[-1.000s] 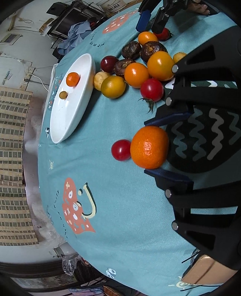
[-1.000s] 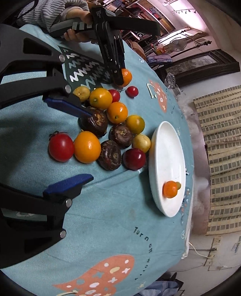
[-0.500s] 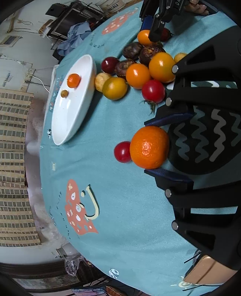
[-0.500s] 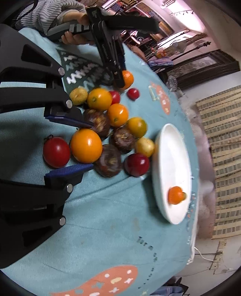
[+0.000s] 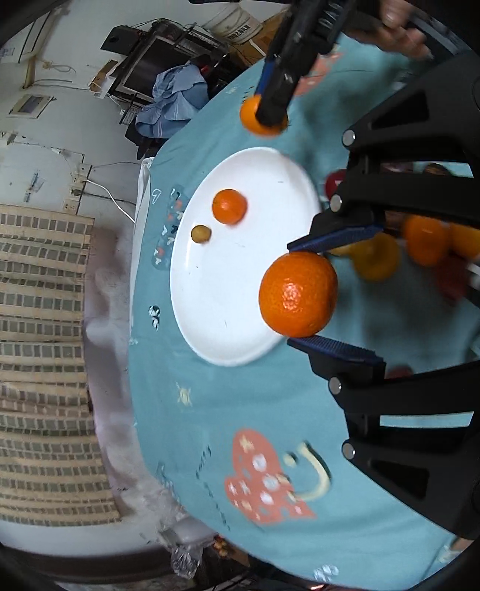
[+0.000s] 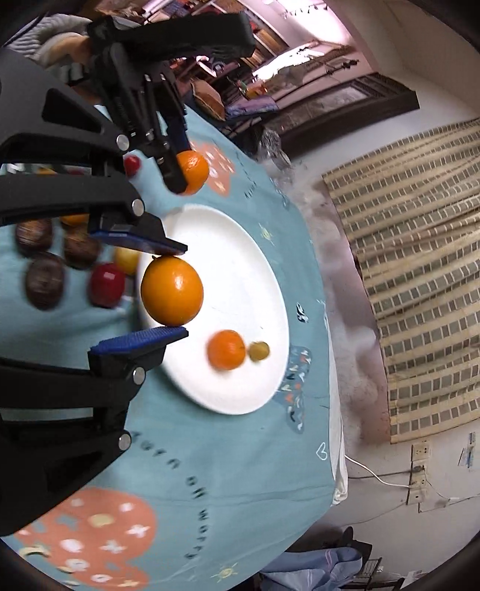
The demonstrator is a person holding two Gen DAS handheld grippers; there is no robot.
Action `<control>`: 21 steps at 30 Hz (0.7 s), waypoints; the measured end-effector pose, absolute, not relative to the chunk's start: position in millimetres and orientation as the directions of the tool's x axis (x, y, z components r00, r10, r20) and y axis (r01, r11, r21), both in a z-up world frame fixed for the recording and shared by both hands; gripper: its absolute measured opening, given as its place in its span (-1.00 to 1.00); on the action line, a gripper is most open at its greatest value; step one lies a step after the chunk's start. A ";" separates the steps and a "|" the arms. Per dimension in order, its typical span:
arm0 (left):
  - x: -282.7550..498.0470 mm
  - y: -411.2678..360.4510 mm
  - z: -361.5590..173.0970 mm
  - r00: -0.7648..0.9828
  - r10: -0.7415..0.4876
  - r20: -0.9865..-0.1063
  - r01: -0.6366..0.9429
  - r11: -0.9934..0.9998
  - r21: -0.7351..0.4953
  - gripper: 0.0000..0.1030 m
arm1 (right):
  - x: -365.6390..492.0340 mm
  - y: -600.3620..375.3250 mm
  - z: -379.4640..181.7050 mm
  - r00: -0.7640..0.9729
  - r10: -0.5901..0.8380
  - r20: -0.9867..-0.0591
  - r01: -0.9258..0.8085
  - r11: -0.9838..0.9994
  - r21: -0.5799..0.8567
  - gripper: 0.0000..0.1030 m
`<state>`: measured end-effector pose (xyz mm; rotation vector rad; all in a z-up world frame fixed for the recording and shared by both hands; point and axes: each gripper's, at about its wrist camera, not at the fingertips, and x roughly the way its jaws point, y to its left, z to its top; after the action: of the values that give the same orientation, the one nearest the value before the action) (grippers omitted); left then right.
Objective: Organize fruits
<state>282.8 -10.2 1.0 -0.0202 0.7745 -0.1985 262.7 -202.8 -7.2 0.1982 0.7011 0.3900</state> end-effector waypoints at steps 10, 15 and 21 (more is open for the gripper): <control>304.3 -11.0 -14.3 0.699 -0.183 -0.691 0.162 0.982 -0.096 0.21 | 277.1 -198.5 -15.1 0.725 0.399 -0.562 -0.293 0.916 0.274 0.27; 274.3 12.8 -8.5 0.723 -0.153 -0.674 0.132 0.988 -0.082 0.21 | 241.1 -203.2 -11.8 0.714 0.425 -0.556 -0.329 0.905 0.270 0.27; 223.8 55.4 -24.7 0.717 -0.088 -0.692 0.037 0.995 -0.089 0.26 | 201.8 -198.3 -28.1 0.675 0.450 -0.584 -0.369 0.892 0.261 0.27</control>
<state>223.8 55.4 -24.7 -0.0705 0.7690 -0.0695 201.8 -198.3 -28.1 0.1251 0.6898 0.4620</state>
